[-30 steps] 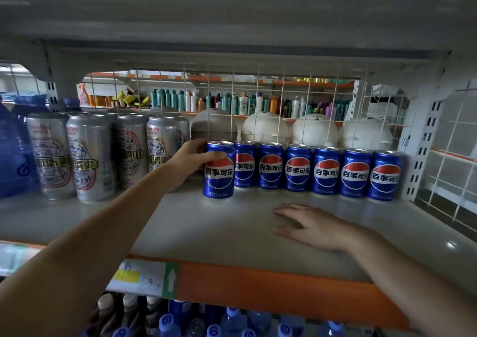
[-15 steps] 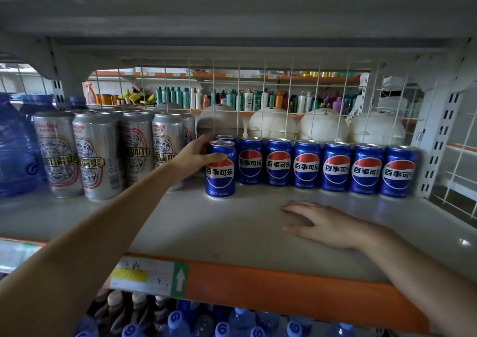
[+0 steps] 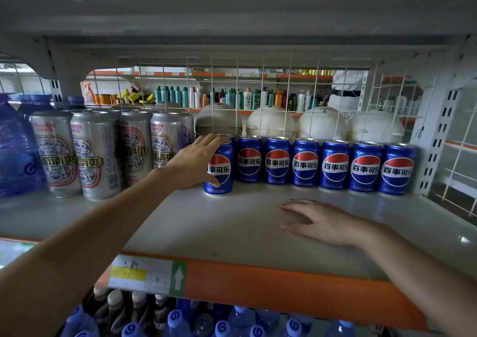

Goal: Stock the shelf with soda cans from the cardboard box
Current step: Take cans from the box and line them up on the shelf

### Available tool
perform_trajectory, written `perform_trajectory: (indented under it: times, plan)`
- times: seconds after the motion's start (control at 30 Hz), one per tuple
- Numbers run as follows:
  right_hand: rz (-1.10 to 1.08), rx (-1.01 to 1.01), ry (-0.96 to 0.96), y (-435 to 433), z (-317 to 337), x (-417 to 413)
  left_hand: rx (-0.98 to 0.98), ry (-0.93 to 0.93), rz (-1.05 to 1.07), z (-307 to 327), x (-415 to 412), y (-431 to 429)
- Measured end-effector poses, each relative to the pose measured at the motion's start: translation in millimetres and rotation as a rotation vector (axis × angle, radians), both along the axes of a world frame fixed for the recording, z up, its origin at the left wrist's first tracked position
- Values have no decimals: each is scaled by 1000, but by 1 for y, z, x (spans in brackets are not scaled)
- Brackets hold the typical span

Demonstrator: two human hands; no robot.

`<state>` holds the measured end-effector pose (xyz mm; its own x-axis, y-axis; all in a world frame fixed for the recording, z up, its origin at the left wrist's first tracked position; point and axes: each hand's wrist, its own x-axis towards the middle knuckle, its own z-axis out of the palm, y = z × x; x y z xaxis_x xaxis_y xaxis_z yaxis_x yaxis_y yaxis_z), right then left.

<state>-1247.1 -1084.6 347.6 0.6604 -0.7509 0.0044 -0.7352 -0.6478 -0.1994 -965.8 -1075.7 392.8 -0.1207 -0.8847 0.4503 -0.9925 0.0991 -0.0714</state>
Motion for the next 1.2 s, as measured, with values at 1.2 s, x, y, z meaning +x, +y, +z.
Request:
perform_trajectory:
  times: [1.2]
  plan:
    - [-231,-481,-81,33,26,-32,221,-22,-160,-12,-95,43]
